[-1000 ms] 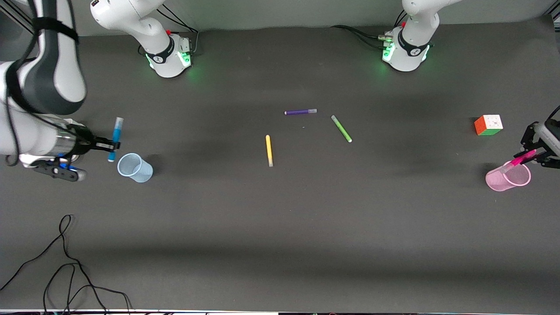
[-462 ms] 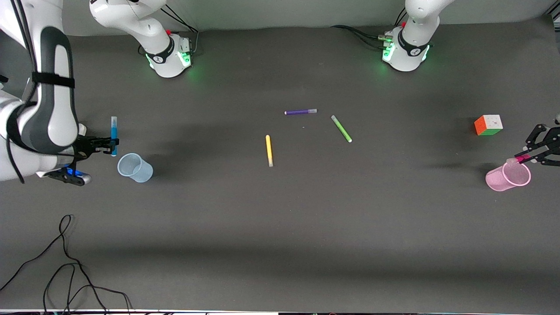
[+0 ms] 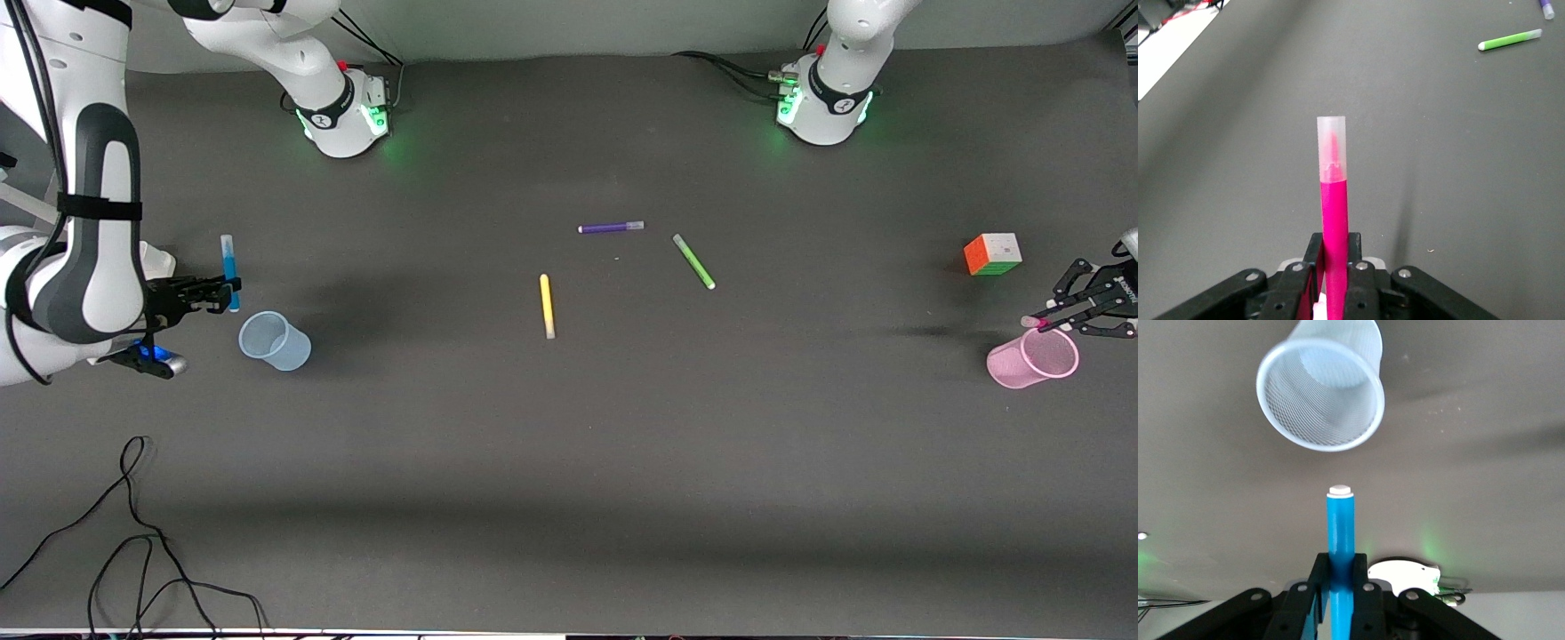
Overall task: Place pink and blue markers in matching cups
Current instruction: 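Lower the blue marker into the blue cup while the left gripper drops pink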
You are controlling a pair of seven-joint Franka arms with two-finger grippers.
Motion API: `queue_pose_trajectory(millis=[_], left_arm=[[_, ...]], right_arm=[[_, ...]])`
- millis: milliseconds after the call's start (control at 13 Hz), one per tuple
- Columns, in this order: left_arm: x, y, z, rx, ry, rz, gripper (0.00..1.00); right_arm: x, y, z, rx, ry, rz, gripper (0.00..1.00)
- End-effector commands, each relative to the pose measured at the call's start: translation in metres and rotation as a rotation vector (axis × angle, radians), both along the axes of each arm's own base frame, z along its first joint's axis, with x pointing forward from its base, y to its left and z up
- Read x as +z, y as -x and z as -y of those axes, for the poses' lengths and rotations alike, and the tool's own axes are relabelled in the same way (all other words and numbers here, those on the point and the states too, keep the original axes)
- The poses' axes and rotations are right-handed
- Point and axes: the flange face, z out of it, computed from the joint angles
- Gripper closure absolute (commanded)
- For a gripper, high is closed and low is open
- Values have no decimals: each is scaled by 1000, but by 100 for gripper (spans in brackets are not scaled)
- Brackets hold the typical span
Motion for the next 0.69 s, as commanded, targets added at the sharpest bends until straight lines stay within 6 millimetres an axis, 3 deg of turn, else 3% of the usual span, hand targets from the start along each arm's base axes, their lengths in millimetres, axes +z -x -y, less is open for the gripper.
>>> queue_pose_trajectory(millis=[0,308,615], left_arm=[[-23,-6,-24,-30,101,60,100],[-56,-7,-52,-32,175,77,100],[-71,-8,-65,-33,236,79,100]], right_arm=[[-13,-23,2,17,-44,6,97],[-36,-33,-1,7,-88,-1,97],[-63,-38,10,-6,-116,-17,97]])
